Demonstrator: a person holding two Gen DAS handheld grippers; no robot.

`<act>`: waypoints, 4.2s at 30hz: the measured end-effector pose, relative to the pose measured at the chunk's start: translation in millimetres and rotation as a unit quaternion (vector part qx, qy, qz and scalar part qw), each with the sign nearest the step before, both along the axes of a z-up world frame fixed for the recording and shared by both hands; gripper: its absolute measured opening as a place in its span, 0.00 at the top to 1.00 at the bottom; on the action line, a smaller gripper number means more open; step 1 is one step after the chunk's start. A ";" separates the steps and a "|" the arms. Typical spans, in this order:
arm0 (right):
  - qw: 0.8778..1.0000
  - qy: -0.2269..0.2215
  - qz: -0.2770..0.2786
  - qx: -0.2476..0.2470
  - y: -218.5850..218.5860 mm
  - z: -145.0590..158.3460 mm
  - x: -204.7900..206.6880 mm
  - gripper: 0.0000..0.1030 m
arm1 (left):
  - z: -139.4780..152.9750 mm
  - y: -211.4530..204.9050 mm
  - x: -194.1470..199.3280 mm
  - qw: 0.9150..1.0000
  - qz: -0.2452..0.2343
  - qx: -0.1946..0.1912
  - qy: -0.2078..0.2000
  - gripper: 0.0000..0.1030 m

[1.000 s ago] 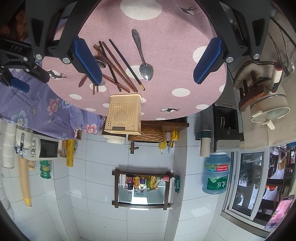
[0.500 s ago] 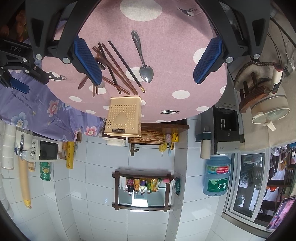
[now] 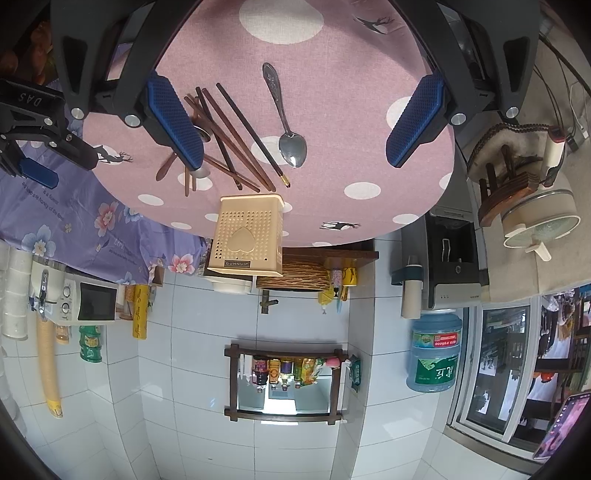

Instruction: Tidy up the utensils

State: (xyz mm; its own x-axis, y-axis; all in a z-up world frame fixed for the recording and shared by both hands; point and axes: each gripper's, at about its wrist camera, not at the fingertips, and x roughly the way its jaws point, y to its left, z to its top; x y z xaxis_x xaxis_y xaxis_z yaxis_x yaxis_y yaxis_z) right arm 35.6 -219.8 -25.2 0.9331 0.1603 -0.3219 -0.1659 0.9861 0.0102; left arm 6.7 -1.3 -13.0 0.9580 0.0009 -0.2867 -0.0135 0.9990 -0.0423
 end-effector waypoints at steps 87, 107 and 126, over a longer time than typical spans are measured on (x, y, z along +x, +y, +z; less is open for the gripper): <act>0.981 0.175 0.079 -0.031 13.5 -39.8 142.2 0.09 | -58.4 4.5 179.8 0.940 0.021 -0.034 0.339 0.40; 0.973 0.199 0.111 -0.039 26.0 -33.4 178.8 0.17 | -43.7 6.3 199.6 0.950 0.014 -0.035 0.310 0.63; 0.915 0.316 0.208 -0.138 132.4 -61.4 315.3 0.78 | 11.6 43.1 190.4 0.971 -0.017 -0.078 0.227 0.63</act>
